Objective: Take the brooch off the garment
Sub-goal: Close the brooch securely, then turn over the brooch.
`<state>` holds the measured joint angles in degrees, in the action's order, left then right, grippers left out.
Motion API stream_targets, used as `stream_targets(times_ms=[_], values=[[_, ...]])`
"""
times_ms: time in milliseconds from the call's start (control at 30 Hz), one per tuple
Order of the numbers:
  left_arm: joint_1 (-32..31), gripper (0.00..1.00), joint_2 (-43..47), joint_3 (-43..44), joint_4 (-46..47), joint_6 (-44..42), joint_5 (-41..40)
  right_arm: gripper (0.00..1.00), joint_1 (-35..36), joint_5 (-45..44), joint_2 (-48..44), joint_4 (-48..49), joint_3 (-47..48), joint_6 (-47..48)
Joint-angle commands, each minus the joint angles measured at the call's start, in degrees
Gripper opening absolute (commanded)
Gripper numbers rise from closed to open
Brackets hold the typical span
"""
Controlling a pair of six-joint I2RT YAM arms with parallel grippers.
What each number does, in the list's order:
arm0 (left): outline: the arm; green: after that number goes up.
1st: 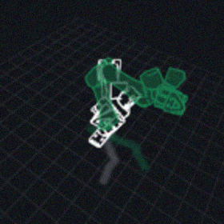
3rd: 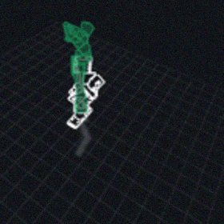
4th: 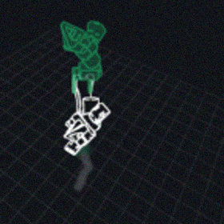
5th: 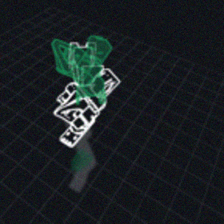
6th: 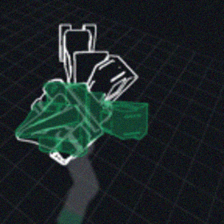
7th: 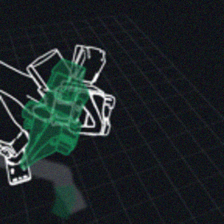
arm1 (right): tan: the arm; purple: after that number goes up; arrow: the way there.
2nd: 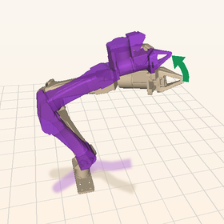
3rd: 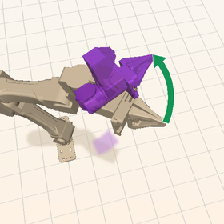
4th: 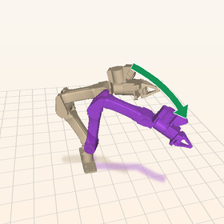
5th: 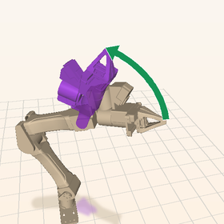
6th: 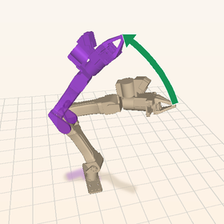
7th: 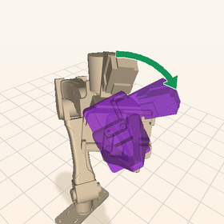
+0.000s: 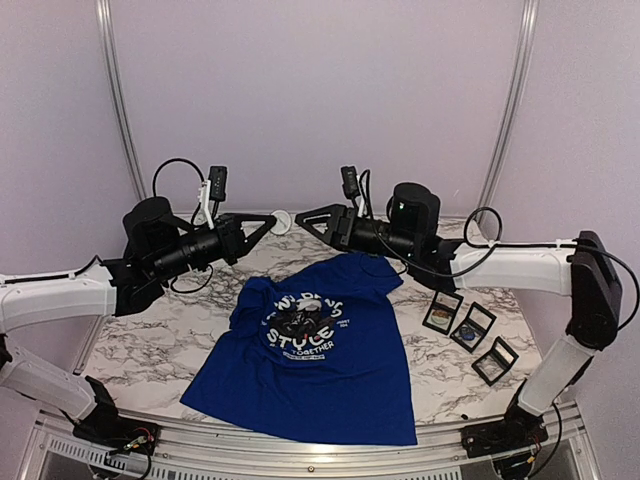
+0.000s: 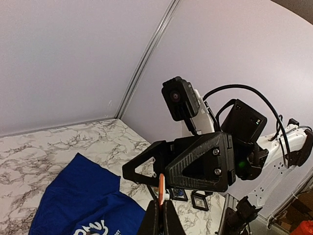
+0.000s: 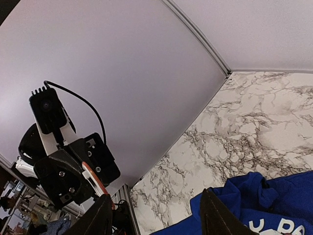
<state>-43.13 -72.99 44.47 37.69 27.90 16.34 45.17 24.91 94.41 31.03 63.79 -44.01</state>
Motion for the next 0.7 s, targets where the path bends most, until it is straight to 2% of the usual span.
stream_targets(times_ms=[0, 133, 300, 667], values=[[-0.51, 0.0, 0.78, 6.27, -8.54, -15.04, -1.97, 0.58, -2.39, 0.06, -2.39, -6.25, 0.96, 0.73], [-1.39, 0.0, -0.3, 11.75, -14.81, -24.84, -4.95, 0.54, -6.0, 3.66, -3.26, -7.62, 0.2, -2.2], [-2.78, 0.0, -1.25, 16.78, -19.82, -36.4, -8.18, 0.54, -8.36, 5.21, -5.07, -13.05, 1.75, -1.0], [-9.99, 0.0, -1.96, 18.41, -18.45, -59.66, -23.7, 0.56, -11.82, 12.35, -7.06, -18.49, 5.56, -4.12]])
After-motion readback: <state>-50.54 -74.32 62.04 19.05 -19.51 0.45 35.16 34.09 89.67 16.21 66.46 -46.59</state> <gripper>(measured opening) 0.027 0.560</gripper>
